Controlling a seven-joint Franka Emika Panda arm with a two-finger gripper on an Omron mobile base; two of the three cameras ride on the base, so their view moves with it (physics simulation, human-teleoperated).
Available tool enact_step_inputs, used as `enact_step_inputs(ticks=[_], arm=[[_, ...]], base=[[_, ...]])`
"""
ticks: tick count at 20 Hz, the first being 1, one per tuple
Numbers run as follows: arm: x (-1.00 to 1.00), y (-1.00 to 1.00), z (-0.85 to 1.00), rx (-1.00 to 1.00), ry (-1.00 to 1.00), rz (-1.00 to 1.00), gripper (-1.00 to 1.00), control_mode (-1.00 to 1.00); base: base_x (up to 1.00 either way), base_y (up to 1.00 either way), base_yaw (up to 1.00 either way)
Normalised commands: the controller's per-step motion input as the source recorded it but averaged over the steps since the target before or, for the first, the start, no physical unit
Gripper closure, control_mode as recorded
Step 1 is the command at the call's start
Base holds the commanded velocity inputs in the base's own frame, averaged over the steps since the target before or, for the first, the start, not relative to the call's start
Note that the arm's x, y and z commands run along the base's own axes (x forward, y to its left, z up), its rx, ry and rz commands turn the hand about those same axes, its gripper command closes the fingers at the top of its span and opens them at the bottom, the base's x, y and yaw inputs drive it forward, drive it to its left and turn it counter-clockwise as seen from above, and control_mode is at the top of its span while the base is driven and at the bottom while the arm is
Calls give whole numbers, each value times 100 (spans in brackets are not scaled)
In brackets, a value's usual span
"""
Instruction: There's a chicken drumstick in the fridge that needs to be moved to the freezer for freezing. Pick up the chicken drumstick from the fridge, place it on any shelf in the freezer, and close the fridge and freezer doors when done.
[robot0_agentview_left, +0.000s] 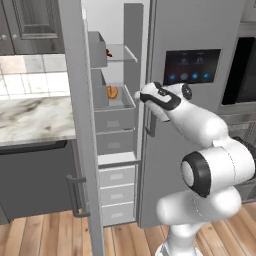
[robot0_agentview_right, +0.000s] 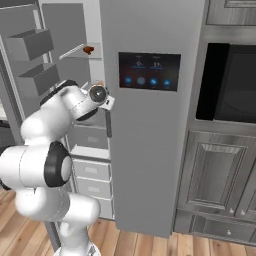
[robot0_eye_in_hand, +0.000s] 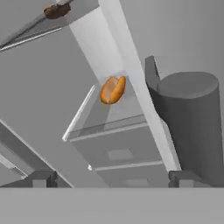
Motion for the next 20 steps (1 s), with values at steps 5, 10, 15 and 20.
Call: enact_step_inputs(ticks=[5, 10, 15, 20], arm=[[-32, 0, 25, 7, -44, 39, -100, -100], [-64, 8, 72, 0, -34, 9, -100, -100], [-85, 10, 77, -4, -31, 1, -100, -100], [-96, -3, 77, -2, -11, -7, -100, -100]], base=[[0, 0, 0], [0, 0, 0], [0, 0, 0], [0, 0, 0]])
